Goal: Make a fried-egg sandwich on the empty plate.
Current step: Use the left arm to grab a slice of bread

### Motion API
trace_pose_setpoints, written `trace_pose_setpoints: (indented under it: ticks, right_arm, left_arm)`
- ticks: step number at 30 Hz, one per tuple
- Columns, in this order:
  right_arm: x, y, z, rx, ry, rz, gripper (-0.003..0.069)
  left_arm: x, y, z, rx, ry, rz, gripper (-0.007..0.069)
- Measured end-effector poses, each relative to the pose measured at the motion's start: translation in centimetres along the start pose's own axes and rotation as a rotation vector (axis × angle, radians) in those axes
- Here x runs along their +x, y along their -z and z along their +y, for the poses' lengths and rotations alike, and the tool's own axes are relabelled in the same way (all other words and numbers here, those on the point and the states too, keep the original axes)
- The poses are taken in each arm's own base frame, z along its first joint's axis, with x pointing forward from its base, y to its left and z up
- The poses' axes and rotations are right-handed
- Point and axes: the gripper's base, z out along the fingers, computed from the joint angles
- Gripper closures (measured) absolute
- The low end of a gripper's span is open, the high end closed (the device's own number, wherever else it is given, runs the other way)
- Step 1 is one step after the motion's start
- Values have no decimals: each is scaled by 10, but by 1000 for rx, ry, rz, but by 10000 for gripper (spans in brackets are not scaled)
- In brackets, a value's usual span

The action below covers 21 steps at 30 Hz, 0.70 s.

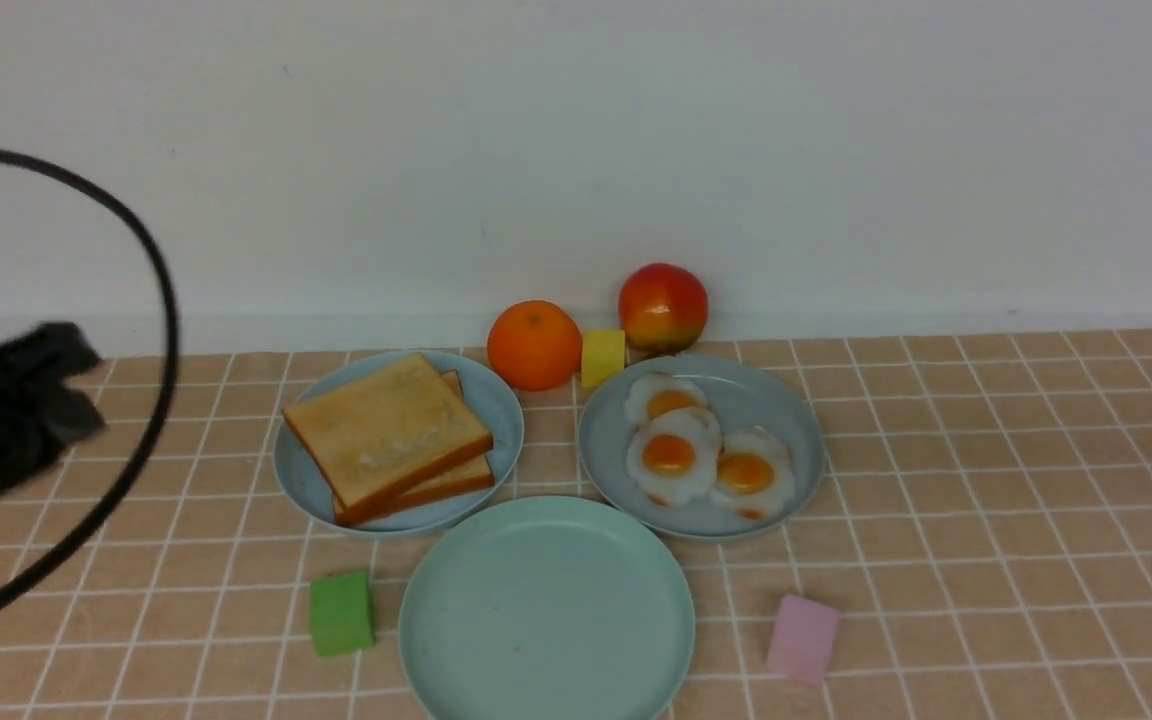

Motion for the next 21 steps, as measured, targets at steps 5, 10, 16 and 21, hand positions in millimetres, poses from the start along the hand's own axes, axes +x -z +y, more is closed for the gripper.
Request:
trace_pose_setpoints:
  ticks: [5, 10, 16, 21]
  right_arm:
    - [11, -14, 7, -125, 56, 122, 419]
    - [19, -17, 17, -280, 127, 123, 419]
    - [23, -15, 27, -413, 194, 124, 419]
    - [24, -14, 29, -438, 201, 131, 419]
  left_arm:
    - [-1, -48, -5, -68, 87, 177, 386]
    - [-18, -94, -22, -96, 30, 303, 386]
    - [-28, -149, -29, -127, -12, 384, 368]
    - [-29, -183, -27, -149, -7, 424, 302]
